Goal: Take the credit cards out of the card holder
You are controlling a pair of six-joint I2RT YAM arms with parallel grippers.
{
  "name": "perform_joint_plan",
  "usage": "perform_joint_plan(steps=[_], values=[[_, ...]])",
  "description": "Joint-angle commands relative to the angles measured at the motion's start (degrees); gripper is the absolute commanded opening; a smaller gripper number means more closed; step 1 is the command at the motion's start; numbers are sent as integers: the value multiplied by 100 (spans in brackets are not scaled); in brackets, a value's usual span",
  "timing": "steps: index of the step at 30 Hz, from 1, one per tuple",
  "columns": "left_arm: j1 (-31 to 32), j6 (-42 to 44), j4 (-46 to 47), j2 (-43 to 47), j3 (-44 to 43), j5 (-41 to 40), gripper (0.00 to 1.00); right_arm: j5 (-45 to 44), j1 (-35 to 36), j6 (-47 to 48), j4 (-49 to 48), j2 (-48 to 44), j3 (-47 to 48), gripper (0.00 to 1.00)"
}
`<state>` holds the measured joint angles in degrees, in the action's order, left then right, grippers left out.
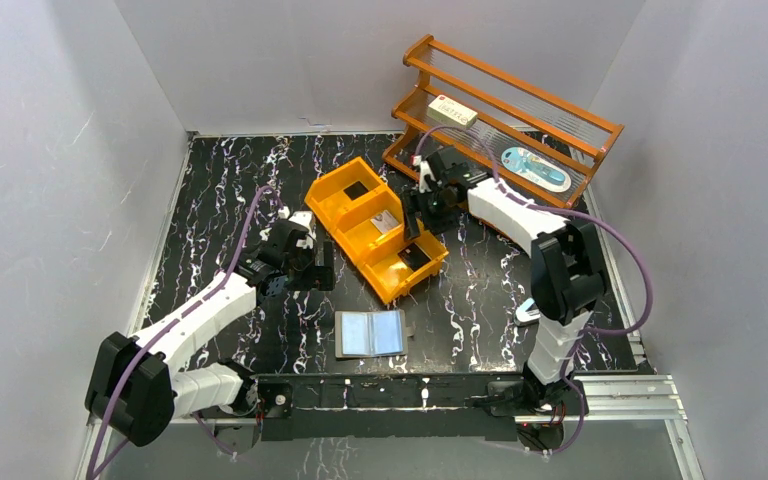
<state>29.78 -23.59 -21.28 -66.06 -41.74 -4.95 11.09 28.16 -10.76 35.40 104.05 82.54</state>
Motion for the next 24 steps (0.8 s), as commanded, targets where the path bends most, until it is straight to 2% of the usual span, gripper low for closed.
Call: perform_joint_plan(steps=[1,8,11,14,20,24], values=[[-26,-29,127,38,-55,211,98,909,510,88,-118,252,98,80],[-25,100,-32,151,-24,-51,98,-517,502,24,-30,86,207,83],[-25,83,-34,163,-22,-43,98,-989,525,-24,520,163,629,83],[-27,-86,68,123,-27,-19,98,-711,556,-119,205,13,493,83],[-28,-896,780,-401,-98,817,98,-522,557,-731,81,54,128,85],[-38,-1300,859,-793,-218,1079,98,-602,479,-722,-36,-149,-86,85]])
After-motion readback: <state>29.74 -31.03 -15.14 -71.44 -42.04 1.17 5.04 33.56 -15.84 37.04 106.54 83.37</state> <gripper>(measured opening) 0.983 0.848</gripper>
